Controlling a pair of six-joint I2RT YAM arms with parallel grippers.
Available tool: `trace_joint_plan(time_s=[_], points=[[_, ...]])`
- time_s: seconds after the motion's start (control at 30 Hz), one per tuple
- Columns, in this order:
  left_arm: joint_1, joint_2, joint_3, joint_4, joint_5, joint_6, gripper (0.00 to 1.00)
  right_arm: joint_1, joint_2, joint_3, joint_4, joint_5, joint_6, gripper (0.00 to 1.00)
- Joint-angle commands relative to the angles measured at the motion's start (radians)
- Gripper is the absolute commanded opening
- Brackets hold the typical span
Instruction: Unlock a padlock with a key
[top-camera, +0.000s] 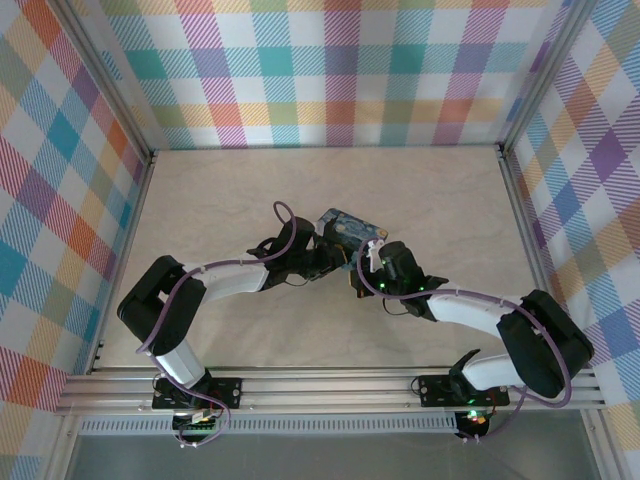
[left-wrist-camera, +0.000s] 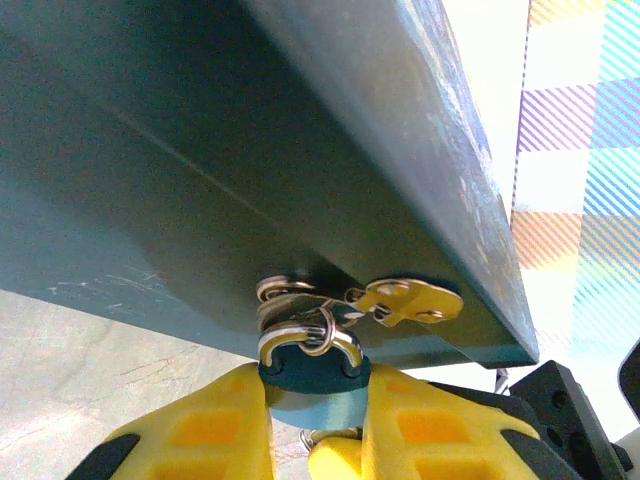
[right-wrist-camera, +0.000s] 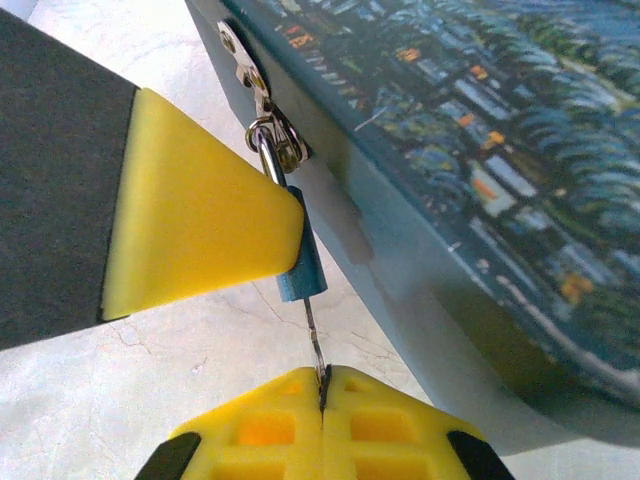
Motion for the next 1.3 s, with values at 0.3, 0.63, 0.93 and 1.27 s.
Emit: trace_joint_plan(time_s=[0.3, 0.63, 0.93, 1.27], points=[[-0.028, -0.004, 0.015, 0.007, 0.039, -0.005, 0.22, -0.015, 0.023, 0.022, 0.302, -0.133, -0.019, 0.0], [-0.033, -0.001, 0.012, 0.032, 0.045, -0.027, 0.22, -0.018, 0.058, 0.018, 0.33, -0.124, -0.031, 0.0], [-0.035, 0.0, 0.015, 0.025, 0.039, -0.026, 0.23, -0.026, 0.062, 0.015, 0.35, -0.138, -0.013, 0.0], [-0.041, 0.001, 0.021, 0.029, 0.027, -0.059, 0.23, -0.088, 0.033, -0.044, 0.418, -0.191, 0.0, 0.0]])
